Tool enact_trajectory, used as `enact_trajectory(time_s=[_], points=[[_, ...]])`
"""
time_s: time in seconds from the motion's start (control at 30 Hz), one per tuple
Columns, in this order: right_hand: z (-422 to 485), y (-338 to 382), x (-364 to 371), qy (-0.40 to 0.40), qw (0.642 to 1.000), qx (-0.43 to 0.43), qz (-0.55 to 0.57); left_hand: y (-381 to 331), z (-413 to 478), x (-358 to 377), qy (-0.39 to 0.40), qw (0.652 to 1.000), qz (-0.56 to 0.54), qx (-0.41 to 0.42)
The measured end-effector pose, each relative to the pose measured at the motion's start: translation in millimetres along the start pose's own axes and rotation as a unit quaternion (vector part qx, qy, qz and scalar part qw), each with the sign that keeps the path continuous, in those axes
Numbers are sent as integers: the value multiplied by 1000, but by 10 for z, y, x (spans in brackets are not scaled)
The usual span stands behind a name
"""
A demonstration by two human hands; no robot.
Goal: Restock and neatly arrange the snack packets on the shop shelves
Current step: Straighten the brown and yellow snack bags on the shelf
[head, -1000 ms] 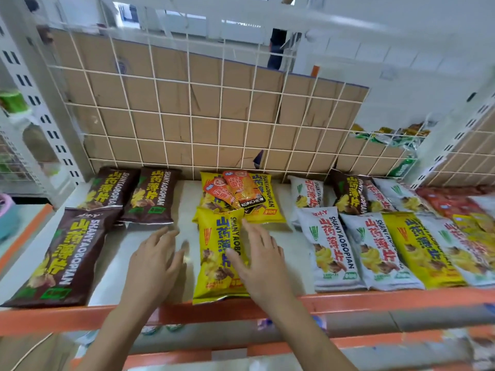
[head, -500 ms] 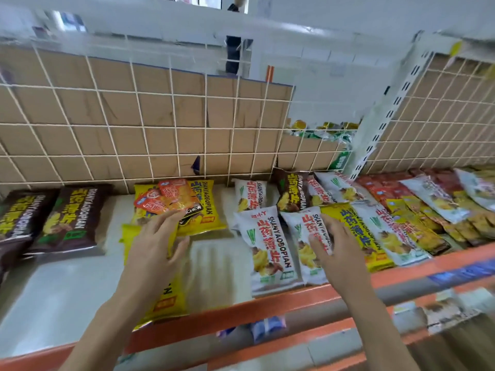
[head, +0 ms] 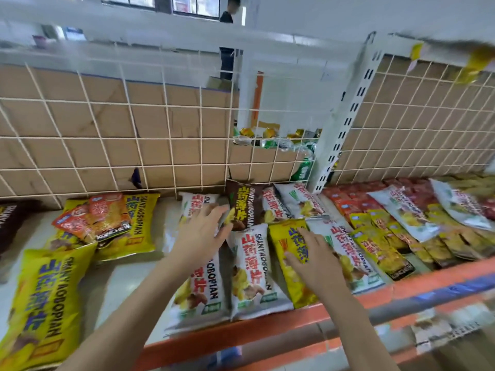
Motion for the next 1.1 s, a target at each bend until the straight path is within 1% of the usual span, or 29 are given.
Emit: enact_trajectory(time_s=[0.13, 0.2, 0.37, 0.5, 0.6, 0.67, 0.77, 0.87, 0.97, 1.03, 1.1], points=[[34, -49, 92, 44, 997, 7, -58, -159, 225, 237, 22, 1000, 18, -13], [35, -53, 113, 56, 997, 6, -61, -213, 360, 339, 36, 999, 21, -22], [51, -44, 132, 43, 998, -12, -32, -184, 645, 627, 84, 990, -11, -115], [54, -60, 124, 31, 999, -16, -18, -125, 769, 748, 74, 980, -18, -183], [47, -68, 113, 25, 999, -20, -7, -77, 812, 755, 58, 976, -31, -209], [39, -63, 97, 17, 999, -27, 8, -36, 817, 725, 36, 975, -58, -210], [25, -68, 78, 9, 999, -33, 30, -25, 784, 622, -21, 974, -95, -202], [1, -60, 52, 1, 998, -40, 46, -106, 741, 482, -83, 973, -130, -170], [-31, -53, 15, -14, 997, -43, 60, -147, 714, 338, -136, 964, -193, -127], [-65, -26, -45, -37, 995, -53, 79, -171, 696, 264, -154, 958, -216, -107], [-94, 11, -146, -72, 990, -71, 100, -224, 690, 206, -155, 957, -229, -91]])
Point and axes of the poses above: each hand's wrist, its own z-axis towards the middle knuckle, its own x-axis out of the palm, y = z × x, the point moved 9 cm from there along z, towards the middle knuckle, and after that the axes turned 11 degrees about -x, right-handed, at the moved point
